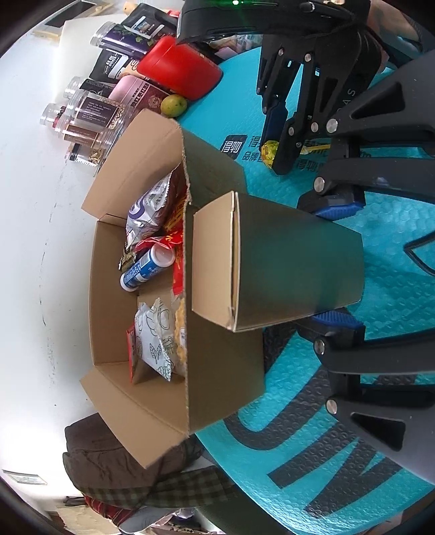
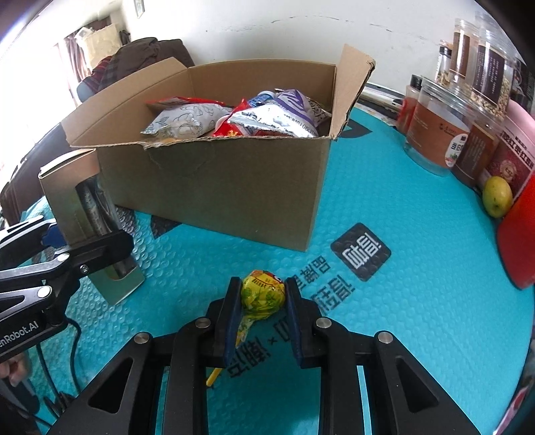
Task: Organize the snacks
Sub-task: 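Lift the gold box and lollipop and carry both over the box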
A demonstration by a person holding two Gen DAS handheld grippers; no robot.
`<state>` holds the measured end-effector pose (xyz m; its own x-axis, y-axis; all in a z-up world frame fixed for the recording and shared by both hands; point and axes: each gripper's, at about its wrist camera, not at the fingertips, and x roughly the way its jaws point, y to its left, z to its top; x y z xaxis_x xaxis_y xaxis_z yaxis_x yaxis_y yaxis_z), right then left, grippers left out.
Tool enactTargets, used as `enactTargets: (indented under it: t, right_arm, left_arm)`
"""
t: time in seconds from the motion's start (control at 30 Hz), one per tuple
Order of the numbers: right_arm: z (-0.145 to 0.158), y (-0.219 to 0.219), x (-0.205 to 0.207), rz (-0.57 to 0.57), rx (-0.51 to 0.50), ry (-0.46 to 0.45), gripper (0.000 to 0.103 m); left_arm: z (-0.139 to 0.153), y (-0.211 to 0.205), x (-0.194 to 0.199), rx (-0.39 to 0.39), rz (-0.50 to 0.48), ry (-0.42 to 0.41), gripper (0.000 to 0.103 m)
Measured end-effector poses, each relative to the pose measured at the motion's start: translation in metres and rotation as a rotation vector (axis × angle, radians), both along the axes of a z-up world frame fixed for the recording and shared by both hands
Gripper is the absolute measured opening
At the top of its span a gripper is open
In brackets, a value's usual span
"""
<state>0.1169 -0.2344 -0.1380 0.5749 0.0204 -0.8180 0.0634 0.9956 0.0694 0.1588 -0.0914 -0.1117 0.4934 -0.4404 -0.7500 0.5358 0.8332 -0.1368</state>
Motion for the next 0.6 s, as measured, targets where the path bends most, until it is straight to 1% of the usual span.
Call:
enactTargets:
  t: [0.13,0.4,0.6]
  right_arm:
    - [0.006,0.006,-0.009,0.002,0.007,-0.01,0.025]
    - [0.021,0.022,-0.041,0.009,0.029,-0.039,0.025]
    - [0.04,0.039,-0.069,0.022,0.035,-0.088,0.025]
  left_arm:
    - [0.007,0.006,-0.011,0.001,-0.001,-0.012,0.044]
    - [0.026,0.021,-0.042,-0.031,-0.005,-0.033,0.044]
    - [0.042,0.032,-0.067,-0.055,-0.004,-0.061,0.044]
